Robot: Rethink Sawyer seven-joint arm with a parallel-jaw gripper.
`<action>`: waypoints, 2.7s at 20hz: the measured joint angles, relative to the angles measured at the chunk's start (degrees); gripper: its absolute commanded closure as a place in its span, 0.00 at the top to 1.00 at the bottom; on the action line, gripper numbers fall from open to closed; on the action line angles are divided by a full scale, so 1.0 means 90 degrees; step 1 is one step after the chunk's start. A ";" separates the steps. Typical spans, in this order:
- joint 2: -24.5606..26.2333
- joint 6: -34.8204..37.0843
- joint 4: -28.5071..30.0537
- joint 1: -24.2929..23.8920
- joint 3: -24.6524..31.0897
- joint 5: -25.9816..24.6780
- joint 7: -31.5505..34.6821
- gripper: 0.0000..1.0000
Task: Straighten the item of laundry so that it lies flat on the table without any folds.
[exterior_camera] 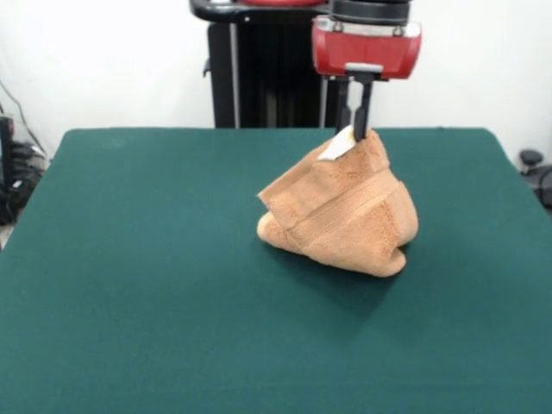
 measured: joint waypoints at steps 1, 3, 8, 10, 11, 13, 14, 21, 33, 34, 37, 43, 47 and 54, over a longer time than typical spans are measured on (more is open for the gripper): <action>-0.0001 0.0031 0.0000 0.0039 -0.0002 0.0000 0.0000 0.00; -0.0005 0.0111 0.0000 0.0147 -0.0005 0.0000 0.0000 0.00; -0.0048 0.0175 -0.0001 0.0403 -0.0062 -0.0115 0.0000 0.00; -0.0062 0.0176 0.0000 0.0536 -0.0115 -0.0228 0.0000 0.00; -0.0064 0.0176 -0.0001 0.0594 -0.0142 -0.0271 0.0000 0.00; -0.0060 0.0175 -0.0003 0.0713 -0.0215 -0.0329 0.0000 0.00; -0.0059 0.0176 -0.0003 0.0762 -0.0248 -0.0345 0.0000 0.00; 0.0316 0.0176 -0.0285 0.1601 -0.0905 -0.0508 0.0000 0.00; 0.1705 0.0173 -0.1186 0.3071 -0.2291 -0.0427 0.0269 0.00; 0.1817 0.0173 -0.1248 0.3186 -0.2400 -0.0402 0.0328 0.00; 0.2200 0.0173 -0.1446 0.3541 -0.2640 -0.0188 0.0688 0.00; 0.2461 0.0172 -0.1555 0.3613 -0.2694 0.0111 0.1121 0.00; 0.2564 0.0172 -0.1612 0.3616 -0.2806 0.0205 0.1269 0.00; 0.2837 0.0173 -0.1838 0.3725 -0.3088 0.0386 0.1287 0.00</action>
